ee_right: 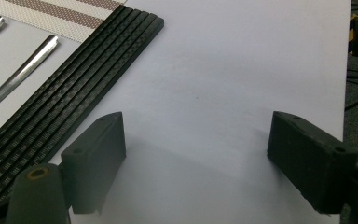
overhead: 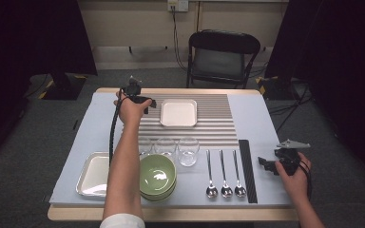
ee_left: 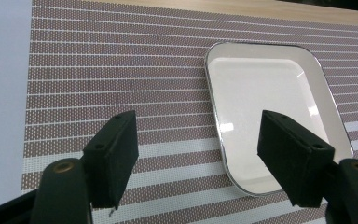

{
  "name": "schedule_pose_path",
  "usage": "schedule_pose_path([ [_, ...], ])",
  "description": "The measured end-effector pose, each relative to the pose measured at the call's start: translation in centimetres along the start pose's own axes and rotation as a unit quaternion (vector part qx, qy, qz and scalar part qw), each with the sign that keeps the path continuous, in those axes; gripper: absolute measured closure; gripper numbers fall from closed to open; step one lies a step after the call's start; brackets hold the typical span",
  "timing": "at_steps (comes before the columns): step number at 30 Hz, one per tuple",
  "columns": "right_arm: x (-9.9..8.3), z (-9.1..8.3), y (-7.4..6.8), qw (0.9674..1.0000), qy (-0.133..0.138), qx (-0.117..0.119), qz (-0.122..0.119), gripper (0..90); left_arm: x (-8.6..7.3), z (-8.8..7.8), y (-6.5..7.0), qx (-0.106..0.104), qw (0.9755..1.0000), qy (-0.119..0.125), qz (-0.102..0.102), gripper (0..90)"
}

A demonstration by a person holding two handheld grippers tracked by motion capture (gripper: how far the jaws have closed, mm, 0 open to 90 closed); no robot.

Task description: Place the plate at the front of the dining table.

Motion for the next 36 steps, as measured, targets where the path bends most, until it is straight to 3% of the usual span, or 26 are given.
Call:
schedule_pose_path([
  [8,0.0,0.0,0.0,1.0000,0.000,0.000,-0.001,18.2,-0.4,-0.7,-0.5,0.003,1.0000,-0.007,0.004,27.0],
  [13,0.0,0.0,0.0,1.0000,0.000,0.000,-0.002,18.3,-0.7,-1.1,-0.8,-0.005,0.9999,-0.009,0.008,26.1],
  [21,0.0,0.0,0.0,1.0000,0.000,0.000,-0.001,18.2,-1.0,-1.5,-1.0,-0.019,0.9998,-0.001,-0.001,23.2],
  [36,0.0,0.0,0.0,1.0000,0.000,0.000,-0.001,18.2,-1.6,-2.8,-1.2,-0.040,0.9992,0.001,0.008,20.7],
])
Point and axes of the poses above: each handheld gripper's, and its own axes: z roughly forward along the jaws, x roughly out of its top, y roughly to its right, the point moved 9 cm from there along z, roughly forward along the jaws, and after that the axes turned 11 degrees about y, right-handed, at the moved point
